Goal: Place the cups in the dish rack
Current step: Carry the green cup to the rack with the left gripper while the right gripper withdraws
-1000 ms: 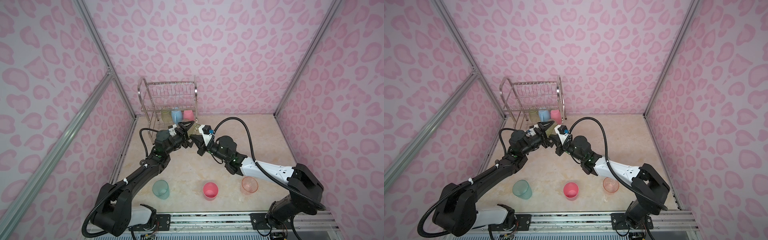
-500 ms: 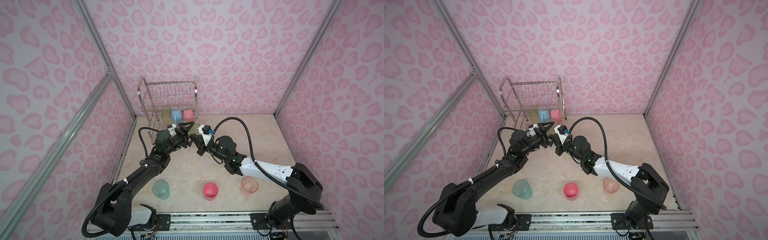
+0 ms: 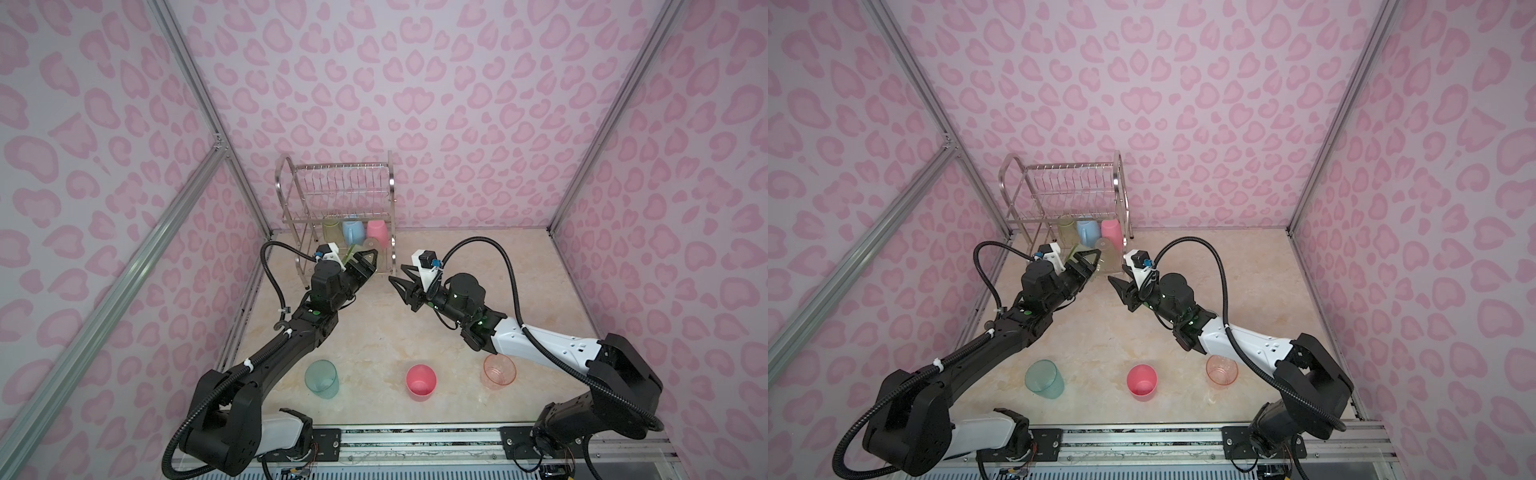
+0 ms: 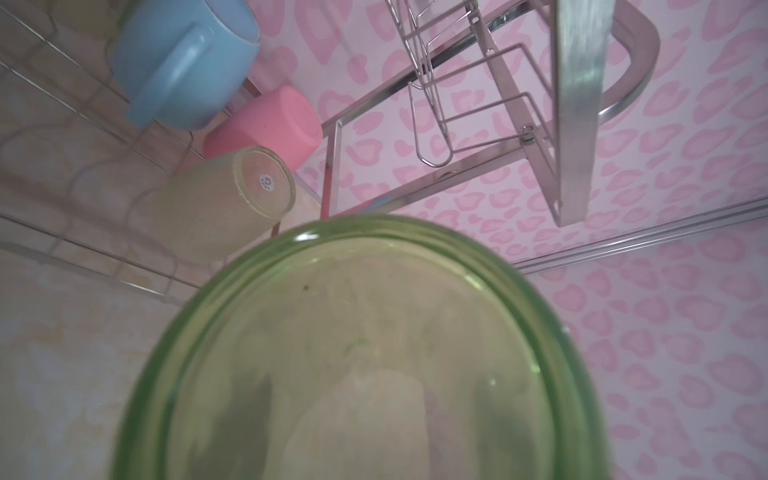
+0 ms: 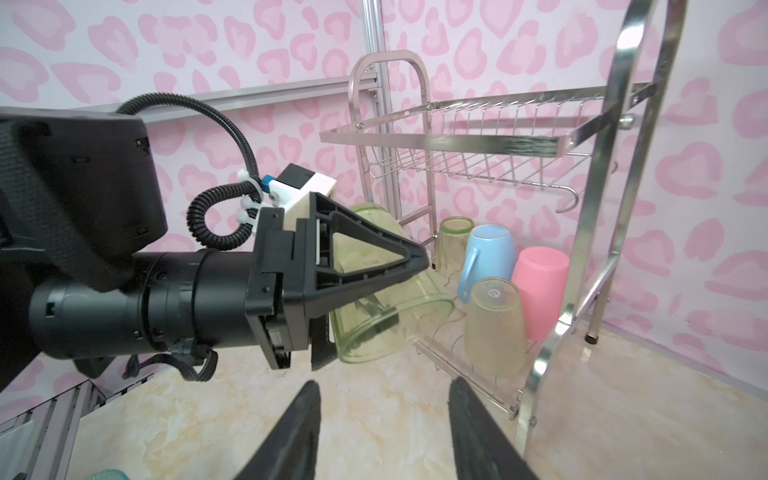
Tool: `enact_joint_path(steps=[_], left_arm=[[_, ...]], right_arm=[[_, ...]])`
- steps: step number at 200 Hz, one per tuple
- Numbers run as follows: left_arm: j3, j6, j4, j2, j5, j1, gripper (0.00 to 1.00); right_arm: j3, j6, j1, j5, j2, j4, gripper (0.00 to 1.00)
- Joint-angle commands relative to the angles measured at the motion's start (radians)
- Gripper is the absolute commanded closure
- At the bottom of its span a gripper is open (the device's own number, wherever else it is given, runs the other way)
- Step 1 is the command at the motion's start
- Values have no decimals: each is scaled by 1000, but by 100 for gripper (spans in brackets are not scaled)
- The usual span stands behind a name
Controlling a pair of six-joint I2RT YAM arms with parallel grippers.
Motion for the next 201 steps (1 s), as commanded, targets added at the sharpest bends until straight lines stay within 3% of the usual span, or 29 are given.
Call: enact_joint_path(steps=[1, 30, 77, 151, 201], left_arm=[[26, 294, -41, 40, -154, 0, 26], [4, 482, -11, 99, -278, -2, 26], [-5, 609, 42, 187, -457, -2, 26], [174, 680, 66, 423, -564, 4, 26], [235, 653, 60, 510, -557, 38, 26]], right_arm=[[-24, 2, -20, 22, -14, -6, 50], [-49, 6, -49, 24, -38, -3, 50], [-85, 15, -81, 19, -64, -2, 50], [-141, 29, -128, 25, -90, 24, 51], [-170, 37, -152, 32, -96, 33, 51]])
